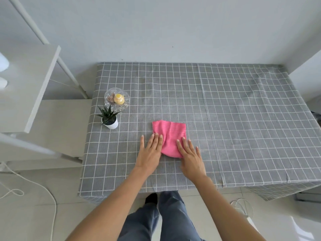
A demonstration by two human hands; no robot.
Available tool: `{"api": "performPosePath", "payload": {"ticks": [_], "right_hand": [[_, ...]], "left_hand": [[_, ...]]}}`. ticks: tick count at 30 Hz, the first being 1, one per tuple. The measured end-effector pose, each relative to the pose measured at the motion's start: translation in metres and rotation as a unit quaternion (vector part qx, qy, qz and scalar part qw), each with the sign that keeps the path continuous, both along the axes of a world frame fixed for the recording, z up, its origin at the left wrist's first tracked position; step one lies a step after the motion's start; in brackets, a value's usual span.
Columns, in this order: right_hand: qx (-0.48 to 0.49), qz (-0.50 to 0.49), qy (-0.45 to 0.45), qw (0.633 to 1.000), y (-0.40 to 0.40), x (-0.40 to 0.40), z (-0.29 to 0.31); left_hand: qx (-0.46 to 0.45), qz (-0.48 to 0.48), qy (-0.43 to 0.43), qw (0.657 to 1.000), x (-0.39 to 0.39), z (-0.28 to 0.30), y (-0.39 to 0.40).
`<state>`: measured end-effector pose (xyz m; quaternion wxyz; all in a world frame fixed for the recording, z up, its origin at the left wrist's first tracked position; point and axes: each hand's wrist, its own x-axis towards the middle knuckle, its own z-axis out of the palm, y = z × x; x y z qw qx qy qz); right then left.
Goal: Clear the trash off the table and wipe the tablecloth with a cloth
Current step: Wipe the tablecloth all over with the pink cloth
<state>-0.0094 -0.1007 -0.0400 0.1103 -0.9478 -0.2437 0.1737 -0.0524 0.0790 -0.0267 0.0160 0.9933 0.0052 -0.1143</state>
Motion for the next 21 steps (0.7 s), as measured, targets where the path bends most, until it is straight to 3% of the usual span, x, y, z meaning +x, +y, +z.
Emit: {"api": "performPosePath", "payload": {"ticks": [14, 18, 21], "right_hand": [[-0.009, -0.018, -0.031, 0.999, 0.019, 0.058, 0.043], [-0.023, -0.037, -0.064, 0.997, 0.034, 0.099, 0.066], [-0.026, -0.027, -0.056, 0.998, 0.038, 0.113, 0.078]], "left_hand": [[0.03, -0.058, -0.021, 0.998, 0.047, 0.037, 0.029], [-0.004, -0.048, -0.077, 0.996, 0.095, 0.063, 0.037], [-0.028, -0.067, -0.061, 0.995, 0.113, 0.078, 0.042]]}}
